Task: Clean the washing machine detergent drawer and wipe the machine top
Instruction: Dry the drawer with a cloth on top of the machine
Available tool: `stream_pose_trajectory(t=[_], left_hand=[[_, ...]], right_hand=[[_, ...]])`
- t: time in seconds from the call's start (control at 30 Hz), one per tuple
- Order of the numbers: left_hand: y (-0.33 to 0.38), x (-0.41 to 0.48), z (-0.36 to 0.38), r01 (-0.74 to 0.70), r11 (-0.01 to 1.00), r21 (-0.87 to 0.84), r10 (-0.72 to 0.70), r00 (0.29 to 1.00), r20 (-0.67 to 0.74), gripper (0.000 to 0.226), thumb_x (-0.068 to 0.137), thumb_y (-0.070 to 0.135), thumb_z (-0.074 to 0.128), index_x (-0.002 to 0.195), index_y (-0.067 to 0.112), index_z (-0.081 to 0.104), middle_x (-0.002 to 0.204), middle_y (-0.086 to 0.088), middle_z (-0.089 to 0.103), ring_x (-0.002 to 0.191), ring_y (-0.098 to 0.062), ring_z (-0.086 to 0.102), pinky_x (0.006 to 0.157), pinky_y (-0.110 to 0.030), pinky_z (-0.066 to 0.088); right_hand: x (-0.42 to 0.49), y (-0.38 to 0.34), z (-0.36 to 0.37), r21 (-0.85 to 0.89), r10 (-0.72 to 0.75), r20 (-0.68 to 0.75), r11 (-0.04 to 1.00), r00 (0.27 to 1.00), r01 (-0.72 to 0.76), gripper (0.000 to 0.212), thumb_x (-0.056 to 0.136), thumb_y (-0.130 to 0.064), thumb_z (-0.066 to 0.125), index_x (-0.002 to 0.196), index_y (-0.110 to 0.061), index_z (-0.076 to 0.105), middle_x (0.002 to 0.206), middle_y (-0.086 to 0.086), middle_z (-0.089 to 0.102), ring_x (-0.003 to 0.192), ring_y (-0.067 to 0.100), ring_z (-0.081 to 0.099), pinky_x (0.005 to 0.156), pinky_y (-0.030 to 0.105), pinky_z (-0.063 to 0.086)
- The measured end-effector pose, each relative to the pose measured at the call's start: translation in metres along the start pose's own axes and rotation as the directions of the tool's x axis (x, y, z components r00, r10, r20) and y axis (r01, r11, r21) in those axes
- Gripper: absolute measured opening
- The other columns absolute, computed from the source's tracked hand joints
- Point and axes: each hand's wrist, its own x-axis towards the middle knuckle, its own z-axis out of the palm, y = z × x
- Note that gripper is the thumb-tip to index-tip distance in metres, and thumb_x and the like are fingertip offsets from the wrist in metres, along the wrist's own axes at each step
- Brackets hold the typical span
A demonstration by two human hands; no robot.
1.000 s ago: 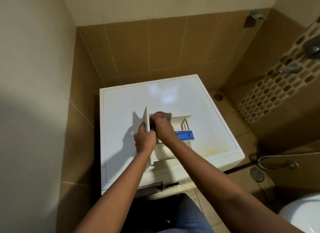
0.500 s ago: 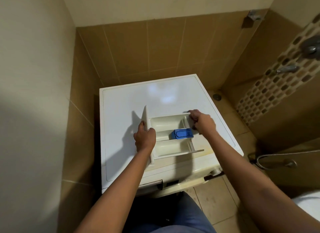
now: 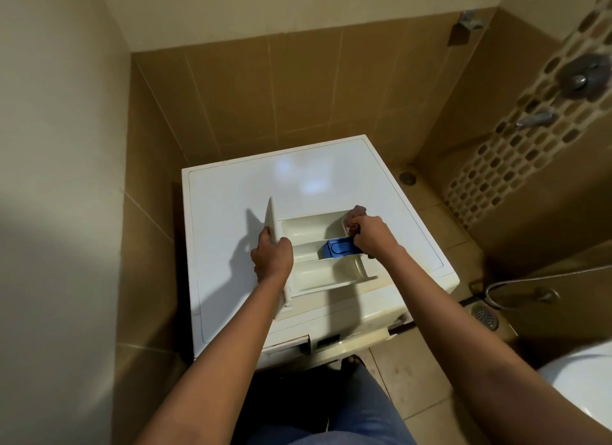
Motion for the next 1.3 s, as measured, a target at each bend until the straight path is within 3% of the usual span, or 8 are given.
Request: stream_pose_trajectory(t=[0.13,0.27,0.37,0.53,0.9,1.0,1.13,1.3], left_hand=[[0.0,0.0,0.0,-0.008,1.0,-0.009,0.007,1.0,-0.01,0.058,0.083,0.023,0.041,0.139,0.038,0.043,0.127,-0.007,0.048,0.099,-0.031,0.057,0.093,-0.043,0.049],[-0.002,0.002,0.003,-0.006,1.0,-0.006,0.006,1.0,-0.016,0.057,0.085,0.022,0.041,0.14,0.039,0.043,0.128,-0.008,0.047,0.102,-0.031,0.057,0.095,-0.042,0.048],[-0.003,0.006,0.003,-0.003,1.0,-0.018,0.002,1.0,-0.027,0.059,0.084,0.023,0.04,0.141,0.039,0.041,0.129,-0.009,0.047,0.105,-0.033,0.056,0.097,-0.046,0.047],[-0.004,0.007,0.003,0.004,1.0,-0.02,-0.004,1.0,-0.024,0.062,0.085,0.023,0.039,0.144,0.04,0.037,0.131,-0.009,0.046,0.109,-0.034,0.055,0.099,-0.046,0.046],[-0.003,0.008,0.005,0.005,0.999,-0.042,-0.007,0.999,-0.048,0.06,0.084,0.025,0.041,0.143,0.037,0.04,0.132,-0.008,0.05,0.107,-0.034,0.056,0.097,-0.048,0.048],[-0.004,0.009,0.005,0.001,1.0,-0.029,-0.002,0.999,-0.052,0.06,0.084,0.026,0.041,0.143,0.037,0.04,0.132,-0.009,0.049,0.107,-0.034,0.057,0.098,-0.047,0.048],[-0.004,0.009,0.004,-0.007,1.0,-0.025,0.006,0.998,-0.059,0.059,0.083,0.025,0.04,0.141,0.037,0.043,0.13,-0.01,0.051,0.107,-0.034,0.056,0.098,-0.046,0.048],[-0.006,0.011,0.003,-0.01,1.0,-0.015,0.009,0.999,-0.036,0.061,0.085,0.025,0.04,0.145,0.039,0.038,0.133,-0.008,0.05,0.108,-0.033,0.056,0.098,-0.045,0.047]], right_hand=[[-0.021,0.01,-0.006,-0.005,0.021,0.047,1.0,0.999,-0.021,0.043,0.085,0.003,0.042,0.121,-0.018,0.052,0.093,0.016,0.053,0.076,0.036,0.062,0.057,0.045,0.058],[-0.032,0.019,-0.012,0.08,0.084,0.014,0.993,0.996,-0.085,0.028,0.083,0.001,0.044,0.104,-0.004,0.062,0.091,0.017,0.064,0.073,0.031,0.064,0.06,0.038,0.057],[-0.05,0.021,-0.009,0.07,0.084,0.048,0.994,0.995,-0.087,0.019,0.083,-0.001,0.047,0.093,-0.006,0.062,0.077,0.015,0.063,0.055,0.028,0.062,0.044,0.032,0.052],[-0.069,0.015,0.015,-0.348,-0.054,0.129,0.932,0.99,0.096,0.035,0.086,-0.015,0.052,0.12,-0.018,0.06,0.106,0.01,0.063,0.096,0.028,0.059,0.067,0.028,0.042],[-0.07,0.0,0.006,-0.593,-0.231,0.2,0.745,0.952,0.305,0.021,0.091,-0.013,0.056,0.109,-0.019,0.065,0.106,0.004,0.065,0.092,0.024,0.063,0.065,0.028,0.042],[-0.072,-0.018,0.024,-0.537,-0.343,0.213,0.741,0.915,0.403,0.017,0.091,-0.02,0.057,0.102,-0.022,0.07,0.102,0.001,0.066,0.09,0.023,0.064,0.069,0.03,0.048],[-0.086,-0.062,0.059,-0.237,-0.467,0.182,0.833,0.865,0.5,0.018,0.083,-0.021,0.058,0.097,-0.013,0.065,0.093,0.01,0.069,0.086,0.032,0.062,0.064,0.029,0.04],[-0.083,-0.058,0.038,-0.19,-0.279,0.381,0.91,0.881,0.369,0.032,0.087,-0.045,0.05,0.101,-0.018,0.058,0.098,0.004,0.066,0.09,0.024,0.062,0.07,0.029,0.041]])
